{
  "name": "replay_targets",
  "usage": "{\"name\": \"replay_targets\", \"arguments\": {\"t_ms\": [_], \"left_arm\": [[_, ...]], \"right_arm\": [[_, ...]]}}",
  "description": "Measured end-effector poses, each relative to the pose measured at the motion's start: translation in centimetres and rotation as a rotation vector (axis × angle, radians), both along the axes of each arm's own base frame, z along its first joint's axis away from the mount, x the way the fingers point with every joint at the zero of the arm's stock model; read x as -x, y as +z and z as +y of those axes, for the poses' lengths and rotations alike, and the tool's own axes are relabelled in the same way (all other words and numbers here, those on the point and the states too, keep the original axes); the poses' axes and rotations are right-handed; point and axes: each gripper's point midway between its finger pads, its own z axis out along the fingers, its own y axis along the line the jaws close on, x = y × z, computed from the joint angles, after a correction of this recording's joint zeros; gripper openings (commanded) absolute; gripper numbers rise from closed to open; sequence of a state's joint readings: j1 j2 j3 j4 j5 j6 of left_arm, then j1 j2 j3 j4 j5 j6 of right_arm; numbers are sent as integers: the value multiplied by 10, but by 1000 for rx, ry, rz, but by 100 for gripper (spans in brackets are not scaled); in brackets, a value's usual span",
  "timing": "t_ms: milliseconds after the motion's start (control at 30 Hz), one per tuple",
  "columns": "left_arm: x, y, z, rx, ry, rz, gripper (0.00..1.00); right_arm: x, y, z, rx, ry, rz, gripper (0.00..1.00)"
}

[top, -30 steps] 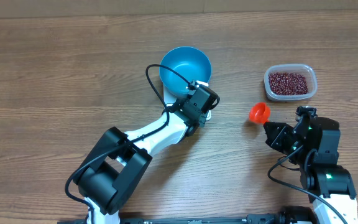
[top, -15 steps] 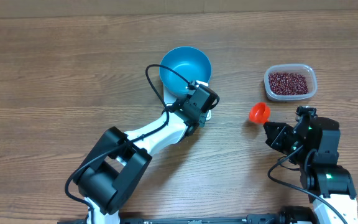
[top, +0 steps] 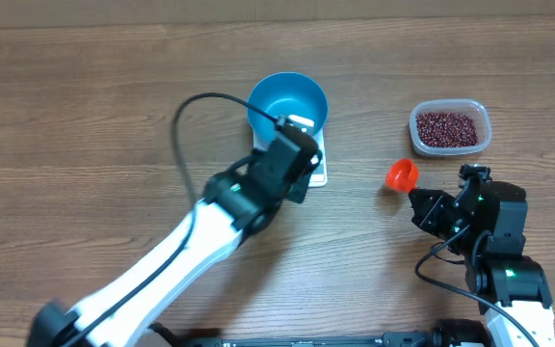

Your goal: Scoop item into bowl and weigh 150g on scale

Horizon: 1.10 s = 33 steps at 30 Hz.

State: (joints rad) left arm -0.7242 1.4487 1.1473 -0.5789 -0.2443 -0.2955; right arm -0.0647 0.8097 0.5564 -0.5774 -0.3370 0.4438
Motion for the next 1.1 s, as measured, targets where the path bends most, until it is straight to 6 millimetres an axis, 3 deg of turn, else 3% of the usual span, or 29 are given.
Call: {"name": "replay_targets", "arguments": {"t_ms": [67, 200, 233, 300, 333, 500, 1100], "left_arm": [[8, 14, 9, -11, -15, -11, 12], [22, 14, 30, -79, -36, 24, 31], [25, 12, 34, -99, -41, 37, 41], [30, 7, 44, -138, -46, 69, 74], [32, 5, 48, -151, -46, 80, 100], [33, 3, 57, -161, -38, 103, 100], [25, 11, 44, -129, -94, 53, 100]], "right_arm": [[0, 0, 0, 3, 3, -2, 4], [1, -1, 0, 11, 10, 1, 4], [2, -2, 0, 13, 12, 4, 4], [2, -2, 0, 15, 14, 6, 4], [2, -2, 0, 15, 15, 6, 4], [3, -2, 2, 15, 31, 3, 4], [2, 0, 3, 59, 86, -25, 4]]}}
